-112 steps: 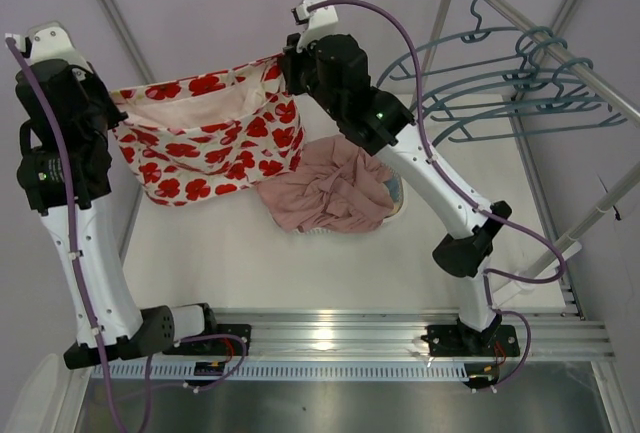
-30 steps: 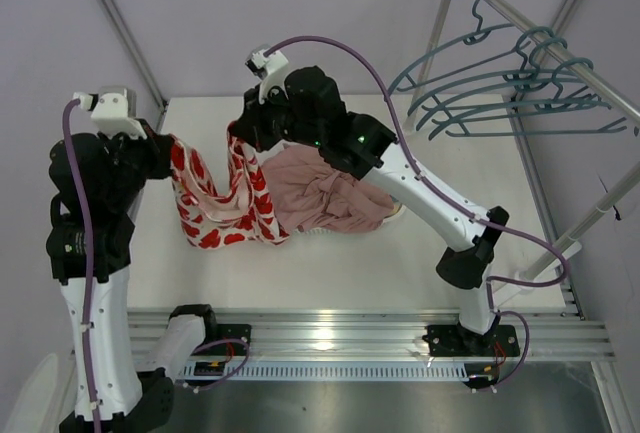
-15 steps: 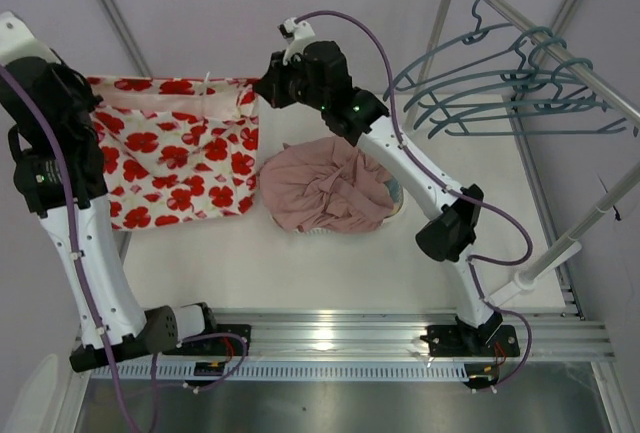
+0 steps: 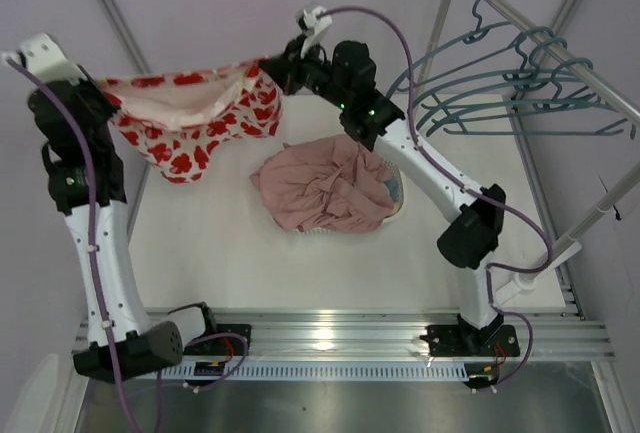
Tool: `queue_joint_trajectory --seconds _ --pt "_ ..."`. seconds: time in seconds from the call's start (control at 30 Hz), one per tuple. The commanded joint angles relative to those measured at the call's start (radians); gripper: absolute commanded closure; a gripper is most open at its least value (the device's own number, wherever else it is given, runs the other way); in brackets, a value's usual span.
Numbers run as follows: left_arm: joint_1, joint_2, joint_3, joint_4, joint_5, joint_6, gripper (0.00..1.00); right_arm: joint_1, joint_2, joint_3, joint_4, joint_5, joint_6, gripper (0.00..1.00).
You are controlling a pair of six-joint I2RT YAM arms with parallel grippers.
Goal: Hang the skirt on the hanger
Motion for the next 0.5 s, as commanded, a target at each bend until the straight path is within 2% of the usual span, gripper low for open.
queue_joint_trajectory --seconds 0.0,0.03,0.07,0.1,0.2,0.33,0.4,0.47 --pt "0.017 -0.147 -0.358 0.067 0.052 0.086 1.0 0.02 -0.136 -0.352 0.024 -0.071 -0.102 1.0" --pt "0.014 -0.18 -0.415 0.07 0.06 0.1 1.0 0.049 -0.18 -0.458 0.044 -0.052 -0.116 1.0" --pt "0.01 -0.214 -0.468 0.098 0.049 0.075 0.99 0.065 -0.273 -0.665 0.073 0.002 -0.122 1.0" --pt "0.004 -0.253 -0.509 0.098 0.02 0.034 0.99 0.08 -0.323 -0.762 0.142 0.019 -0.124 1.0" --pt "-0.001 -0.271 -0.652 0.052 0.015 -0.058 0.98 0.132 -0.495 -1.024 0.205 0.07 -0.092 1.0" --pt "0.002 -0.317 -0.715 0.047 -0.153 -0.089 0.98 0.166 -0.598 -1.1 0.127 0.113 -0.076 1.0" --pt "0.004 -0.314 -0.655 0.024 -0.146 -0.089 0.98 0.166 -0.605 -1.093 0.092 0.14 -0.072 1.0" --pt "0.004 -0.306 -0.584 0.026 -0.08 -0.086 0.98 0.166 -0.596 -1.062 0.092 0.165 -0.078 1.0"
